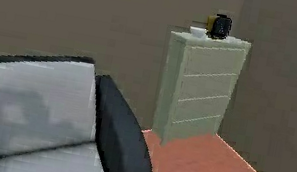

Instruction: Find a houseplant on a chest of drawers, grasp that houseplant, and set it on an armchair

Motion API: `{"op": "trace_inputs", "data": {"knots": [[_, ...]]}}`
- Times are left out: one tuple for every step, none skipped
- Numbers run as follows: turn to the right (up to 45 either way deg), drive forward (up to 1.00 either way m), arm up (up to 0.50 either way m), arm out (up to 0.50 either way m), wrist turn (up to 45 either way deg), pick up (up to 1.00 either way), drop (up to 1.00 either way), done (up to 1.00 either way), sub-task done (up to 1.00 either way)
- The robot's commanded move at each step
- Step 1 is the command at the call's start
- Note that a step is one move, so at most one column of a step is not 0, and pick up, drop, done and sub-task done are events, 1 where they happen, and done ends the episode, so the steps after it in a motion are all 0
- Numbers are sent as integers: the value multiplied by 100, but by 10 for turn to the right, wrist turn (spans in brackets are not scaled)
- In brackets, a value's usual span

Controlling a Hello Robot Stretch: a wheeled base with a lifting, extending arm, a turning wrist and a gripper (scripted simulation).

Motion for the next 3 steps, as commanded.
{"op": "trace_inputs", "data": {"knots": [[450, 0, 0, 0, 0, 0, 0, 0, 0], [360, 0, 0, 0, 0, 0, 0, 0, 0], [-450, 0, 0, 0, 0, 0, 0, 0, 0]]}}
